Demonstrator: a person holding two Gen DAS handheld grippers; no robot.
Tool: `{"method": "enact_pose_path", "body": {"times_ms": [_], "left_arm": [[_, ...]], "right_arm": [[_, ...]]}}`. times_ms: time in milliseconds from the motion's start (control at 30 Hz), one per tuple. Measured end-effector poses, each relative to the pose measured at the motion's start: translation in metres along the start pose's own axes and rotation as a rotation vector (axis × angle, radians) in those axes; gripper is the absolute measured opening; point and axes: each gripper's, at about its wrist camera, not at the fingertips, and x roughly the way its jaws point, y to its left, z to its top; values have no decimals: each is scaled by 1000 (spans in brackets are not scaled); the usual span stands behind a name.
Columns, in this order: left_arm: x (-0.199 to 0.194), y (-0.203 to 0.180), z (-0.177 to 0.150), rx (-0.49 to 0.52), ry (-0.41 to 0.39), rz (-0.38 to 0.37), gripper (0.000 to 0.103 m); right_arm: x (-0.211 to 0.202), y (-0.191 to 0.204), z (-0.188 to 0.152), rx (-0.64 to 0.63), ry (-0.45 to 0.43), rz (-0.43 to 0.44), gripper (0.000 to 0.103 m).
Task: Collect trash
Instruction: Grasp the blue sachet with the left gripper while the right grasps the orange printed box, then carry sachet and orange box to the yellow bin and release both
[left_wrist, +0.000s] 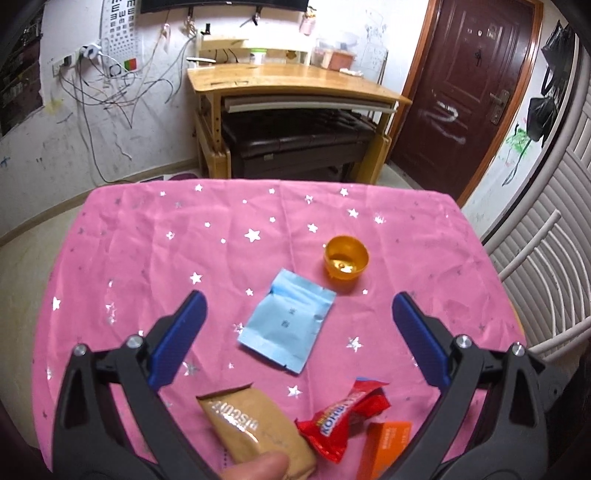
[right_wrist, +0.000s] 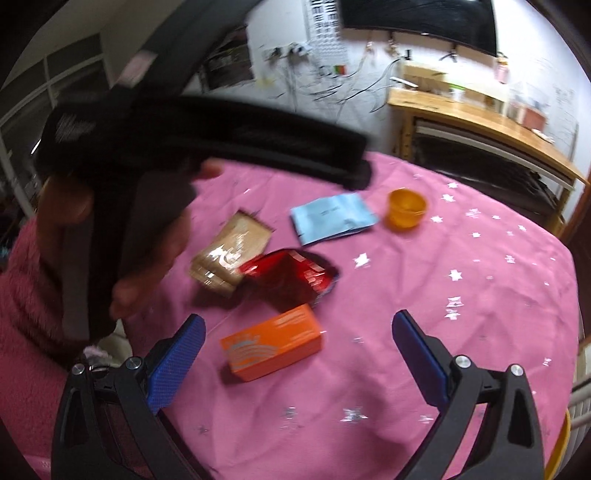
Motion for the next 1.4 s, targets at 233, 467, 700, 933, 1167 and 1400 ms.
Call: {"method": "enact_pose_path", "body": {"times_ms": [233, 467, 700, 933, 1167, 1400], "left_arm": [[20, -3, 2, 39, 89, -19, 84], [42, -4, 7, 62, 173, -37, 81], [57, -8, 7, 96, 220, -10, 76], [63, -10, 3, 95, 233, 7, 51], [59, -18, 0, 109, 221, 22, 46], [32, -35, 14, 126, 153, 28, 46]], "right_arm": [[17, 15, 0, -51, 50, 23, 95], [32, 19, -3, -87, 90, 10, 95], [27, 12, -1, -69, 73, -23, 55], [16, 0, -12, -36, 55, -34, 55], [-8, -24, -17, 49, -13, -57, 55], [-36, -53, -30, 119, -81, -109, 55]]}}
